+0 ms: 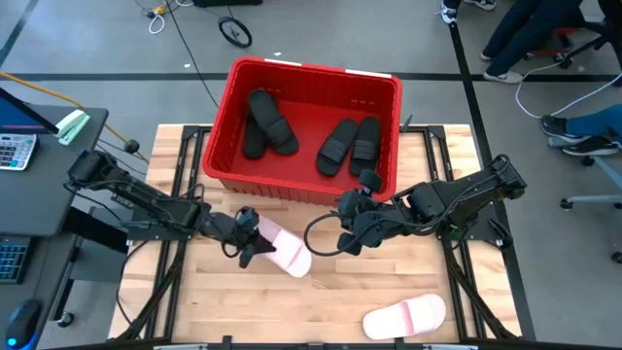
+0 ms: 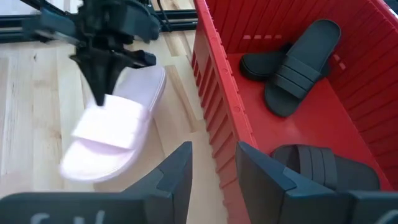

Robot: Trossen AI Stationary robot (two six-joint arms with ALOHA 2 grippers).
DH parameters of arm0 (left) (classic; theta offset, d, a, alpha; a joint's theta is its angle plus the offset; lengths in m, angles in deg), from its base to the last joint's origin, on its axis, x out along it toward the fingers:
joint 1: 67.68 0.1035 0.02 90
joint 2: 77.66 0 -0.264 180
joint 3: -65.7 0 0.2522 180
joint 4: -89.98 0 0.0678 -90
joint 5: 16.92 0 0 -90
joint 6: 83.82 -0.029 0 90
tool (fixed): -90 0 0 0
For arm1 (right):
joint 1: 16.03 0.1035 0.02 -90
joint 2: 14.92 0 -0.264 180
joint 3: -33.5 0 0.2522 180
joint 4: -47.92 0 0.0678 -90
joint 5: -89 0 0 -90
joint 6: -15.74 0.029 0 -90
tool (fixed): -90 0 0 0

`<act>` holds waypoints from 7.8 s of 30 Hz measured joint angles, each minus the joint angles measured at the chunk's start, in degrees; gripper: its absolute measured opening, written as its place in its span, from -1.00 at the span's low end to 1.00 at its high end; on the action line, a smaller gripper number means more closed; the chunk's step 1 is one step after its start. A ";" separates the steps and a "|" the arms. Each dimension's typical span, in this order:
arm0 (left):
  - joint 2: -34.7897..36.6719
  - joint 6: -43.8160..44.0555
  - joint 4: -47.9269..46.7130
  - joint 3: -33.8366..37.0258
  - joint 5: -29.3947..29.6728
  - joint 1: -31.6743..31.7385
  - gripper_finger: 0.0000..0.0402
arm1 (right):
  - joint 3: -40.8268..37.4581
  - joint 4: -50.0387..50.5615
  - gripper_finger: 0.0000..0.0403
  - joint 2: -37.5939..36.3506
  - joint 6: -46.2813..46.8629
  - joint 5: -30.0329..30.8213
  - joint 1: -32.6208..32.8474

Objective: Pick and place slides into bin
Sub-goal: Put the top pink slide into the bin, then put the pink slide into the bin

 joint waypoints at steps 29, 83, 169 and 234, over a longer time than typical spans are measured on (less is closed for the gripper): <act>-4.02 -33.44 -30.25 -36.24 -5.35 35.28 -0.95 | 0.00 0.16 -0.37 0.00 0.00 2.54 0.12; -35.69 -32.11 -41.18 -56.34 -21.52 56.00 0.18 | -0.02 2.65 -0.37 0.00 2.19 0.99 0.42; -35.49 -53.09 -70.75 -96.31 -10.94 39.42 -0.12 | -37.64 -4.92 -0.51 0.81 74.07 -42.55 19.10; -35.51 -51.58 -77.25 -96.26 -10.95 39.27 -0.14 | -72.46 -41.59 -0.51 -26.29 86.01 -35.41 25.92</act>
